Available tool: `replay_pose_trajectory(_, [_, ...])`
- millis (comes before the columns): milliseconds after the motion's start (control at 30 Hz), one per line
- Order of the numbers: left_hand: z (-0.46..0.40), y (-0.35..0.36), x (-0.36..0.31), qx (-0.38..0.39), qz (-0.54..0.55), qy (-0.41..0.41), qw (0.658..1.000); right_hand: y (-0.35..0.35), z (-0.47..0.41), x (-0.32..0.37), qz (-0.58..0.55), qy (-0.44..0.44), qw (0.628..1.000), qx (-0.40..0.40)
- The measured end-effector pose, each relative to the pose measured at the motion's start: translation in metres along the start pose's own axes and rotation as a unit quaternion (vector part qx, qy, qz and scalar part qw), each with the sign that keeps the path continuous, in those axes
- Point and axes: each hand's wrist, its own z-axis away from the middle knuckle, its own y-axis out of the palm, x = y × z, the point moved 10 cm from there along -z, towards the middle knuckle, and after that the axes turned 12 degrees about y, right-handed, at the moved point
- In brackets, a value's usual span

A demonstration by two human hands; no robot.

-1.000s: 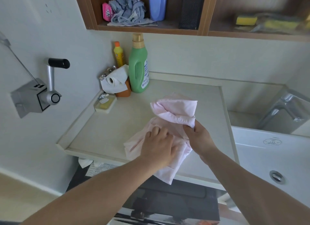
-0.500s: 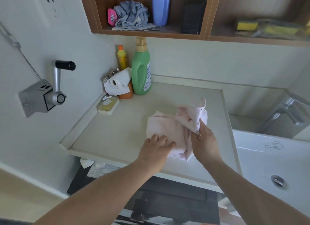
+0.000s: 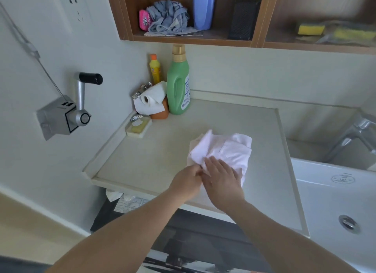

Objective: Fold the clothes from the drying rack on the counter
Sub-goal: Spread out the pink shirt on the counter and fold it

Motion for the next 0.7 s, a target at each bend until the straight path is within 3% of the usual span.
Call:
replay_pose_trajectory(100, [-0.005,-0.008,0.026,-0.051,0.207,-0.113,0.971,0.022,0.007,-0.005,0.067,-0.083,0.994,0.024])
replay_pose_trajectory(167, [-0.006,-0.006,0.033,-0.069,0.283,-0.156,0.944,0.019,0.007,-0.009,0.068,-0.105,0.992,0.014])
replay_pose_trajectory(267, [-0.013,-0.01,0.025,-0.063,0.256,-0.169,0.95,0.007,0.005,-0.011,0.03,-0.125,0.992,-0.005])
replay_pose_trajectory(367, [-0.019,-0.002,0.015,-0.025,0.246,-0.184,0.951,-0.005,0.008,-0.019,-0.049,-0.085,0.995,0.0])
replay_pose_trajectory(567, [-0.026,0.018,0.004,0.002,0.402,-0.213,0.89,-0.028,0.01,-0.044,-0.214,0.062,0.975,0.019])
replay_pose_trajectory(700, [-0.029,0.018,0.001,0.005,0.43,-0.233,0.873,-0.026,0.011,-0.045,-0.211,0.052,0.975,0.038])
